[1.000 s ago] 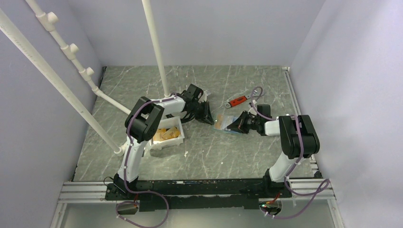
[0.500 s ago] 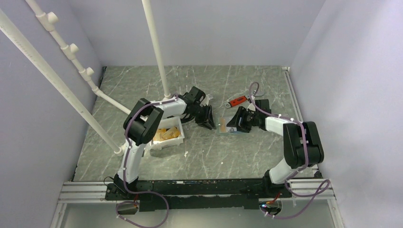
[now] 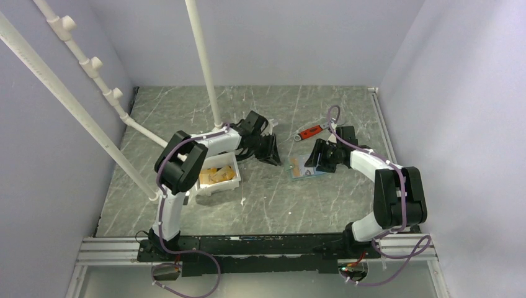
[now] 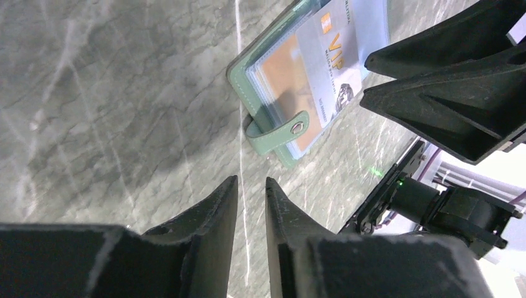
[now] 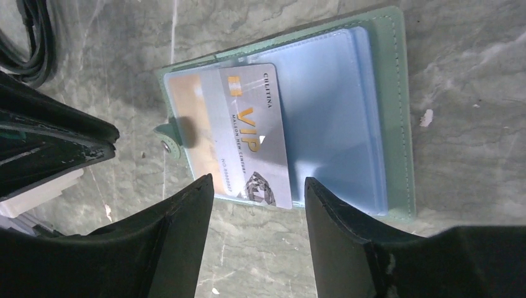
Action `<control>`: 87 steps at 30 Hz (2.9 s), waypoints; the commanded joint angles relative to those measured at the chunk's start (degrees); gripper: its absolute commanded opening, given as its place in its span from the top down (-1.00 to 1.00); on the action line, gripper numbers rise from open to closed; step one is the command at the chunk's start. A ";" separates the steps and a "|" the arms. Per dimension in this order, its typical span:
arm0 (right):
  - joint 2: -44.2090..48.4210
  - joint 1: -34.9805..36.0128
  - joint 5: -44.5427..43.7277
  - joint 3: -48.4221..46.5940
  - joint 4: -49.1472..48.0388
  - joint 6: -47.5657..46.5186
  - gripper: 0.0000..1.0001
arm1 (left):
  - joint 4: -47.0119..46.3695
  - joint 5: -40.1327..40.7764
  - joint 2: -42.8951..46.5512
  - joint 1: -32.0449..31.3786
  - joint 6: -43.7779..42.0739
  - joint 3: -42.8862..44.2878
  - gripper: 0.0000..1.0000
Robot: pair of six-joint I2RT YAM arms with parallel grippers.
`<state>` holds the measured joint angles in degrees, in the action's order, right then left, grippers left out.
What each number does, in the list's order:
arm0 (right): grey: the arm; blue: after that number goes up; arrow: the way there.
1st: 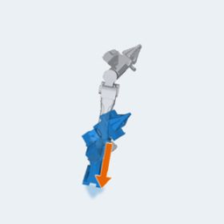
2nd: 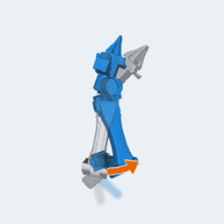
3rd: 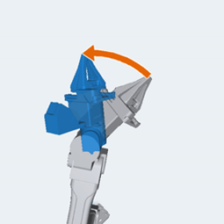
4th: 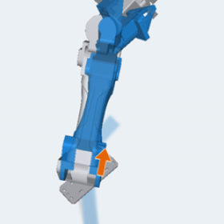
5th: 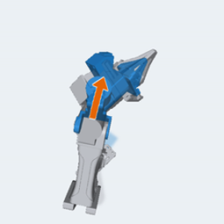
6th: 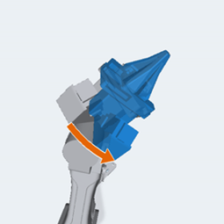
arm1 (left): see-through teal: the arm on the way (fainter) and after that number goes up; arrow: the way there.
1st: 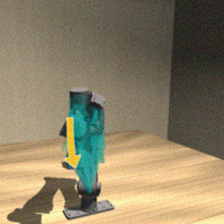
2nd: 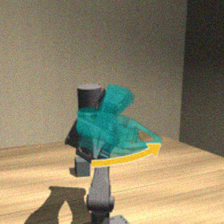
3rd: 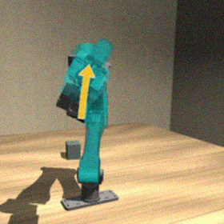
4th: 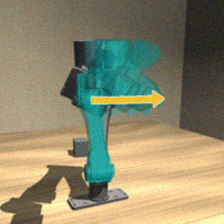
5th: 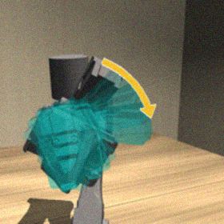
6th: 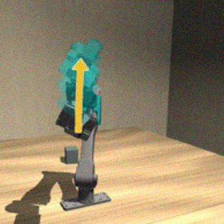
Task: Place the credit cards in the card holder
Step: Insert the credit card into the card holder, then close the card holder at the center of the board.
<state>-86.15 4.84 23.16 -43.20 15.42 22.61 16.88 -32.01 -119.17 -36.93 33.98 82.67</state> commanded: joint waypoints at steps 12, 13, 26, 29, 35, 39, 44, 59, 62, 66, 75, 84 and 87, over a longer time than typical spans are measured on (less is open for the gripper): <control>-6.27 0.96 2.01 -4.36 -6.31 -0.94 0.03 | -2.46 5.90 -3.70 -3.06 1.68 0.01 0.63; -6.47 1.94 2.25 -4.57 -6.64 -0.98 0.06 | -3.07 5.96 -4.00 -3.06 1.96 -0.17 0.63; -2.54 6.30 6.54 -4.01 -6.16 1.08 0.05 | 1.30 7.89 -2.99 -2.54 -1.01 3.74 0.65; -0.98 5.05 3.56 -3.92 -3.69 -0.58 -0.01 | 2.54 9.90 0.21 -2.54 -2.67 1.98 0.55; 6.91 0.15 0.47 -0.45 -1.02 0.17 -0.10 | 4.13 6.54 5.65 -2.81 -6.15 -0.61 0.18; 9.94 -7.67 1.10 3.44 -3.64 2.05 -0.14 | 3.61 5.30 5.59 -3.72 -8.10 0.32 0.09; 6.79 -15.03 8.60 7.46 -11.25 5.54 -0.16 | 4.71 10.96 3.85 -3.96 -5.74 2.30 -0.02; -2.36 -16.79 13.77 9.70 -18.08 6.71 -0.18 | 14.59 35.60 -2.36 -10.83 -9.28 14.02 -0.67; -3.37 -16.71 14.63 9.74 -19.09 6.98 -0.18 | 19.33 36.41 -6.43 -11.82 -9.51 20.32 -0.69; -3.98 -16.71 15.02 9.73 -19.25 6.88 -0.17 | 18.92 37.08 -8.77 -12.56 -9.46 21.91 -0.68; -3.42 -16.06 14.09 9.59 -18.32 6.27 -0.17 | 18.53 36.56 -6.98 -12.67 -8.97 19.00 -0.18; -4.59 -13.44 16.67 8.74 -17.80 5.57 -0.14 | 4.00 24.14 2.22 -7.95 -2.74 4.01 0.51; -2.81 -13.07 18.81 8.96 -18.55 6.11 -0.09 | -0.35 20.00 2.91 -6.28 -0.50 0.25 0.83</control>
<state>-89.80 -8.97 39.97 -34.20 -3.11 29.76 24.77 -4.82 -119.94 -45.74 29.76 86.43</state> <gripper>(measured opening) 0.559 0.166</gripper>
